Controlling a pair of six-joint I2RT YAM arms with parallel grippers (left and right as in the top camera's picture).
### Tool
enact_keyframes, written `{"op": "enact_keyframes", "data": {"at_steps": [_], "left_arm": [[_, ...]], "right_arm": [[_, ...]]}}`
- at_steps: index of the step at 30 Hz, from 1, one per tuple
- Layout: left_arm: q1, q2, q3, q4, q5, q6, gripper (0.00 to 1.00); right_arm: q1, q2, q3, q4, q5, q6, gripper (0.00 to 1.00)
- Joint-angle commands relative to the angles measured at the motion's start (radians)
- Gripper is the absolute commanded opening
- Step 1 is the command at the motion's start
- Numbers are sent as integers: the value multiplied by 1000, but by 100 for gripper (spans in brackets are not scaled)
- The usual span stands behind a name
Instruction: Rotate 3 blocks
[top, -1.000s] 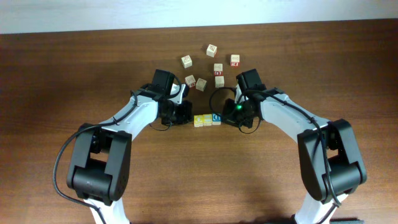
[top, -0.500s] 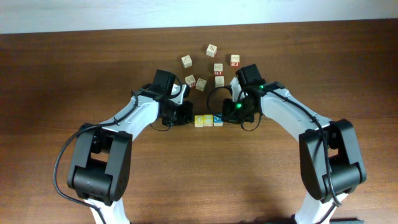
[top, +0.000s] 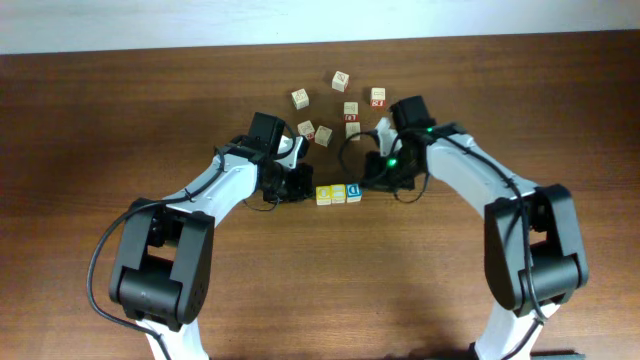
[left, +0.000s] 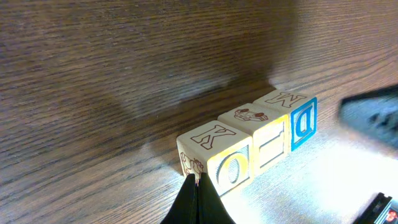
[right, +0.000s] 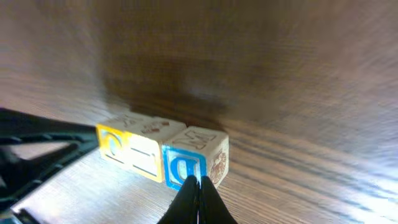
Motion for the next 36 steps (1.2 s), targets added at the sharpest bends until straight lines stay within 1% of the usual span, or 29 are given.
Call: {"op": "enact_keyframes", "data": {"at_steps": [1,4,5,7,13,15,23,36], "left_arm": [[-2,14,0,3,18,-6,0],[-2,14,0,3,18,-6,0],[-2,14,0,3,17,-6,0],[-2,14,0,3,18,-6,0],[-2,14,0,2,18,-6,0],[-2,14,0,2,18,-6,0],[-2,15,0,2,18,-6,0],[-2,15,0,2,18,-6,0]], "right_arm": [[-31,-30,83,-44,-47,-30,4],[-35,-34,103,-89,-1,-30,4],[-35,-33,97,-101,51,-30,4],[-34,-23,78,-100,82,-30,4],[-34,40,73,-104,65,-31,4],[-26,61,73,-104,38,-56,4],[9,97,73,-116,31,-56,4],[26,102,73,-137,28,-56,4]]}}
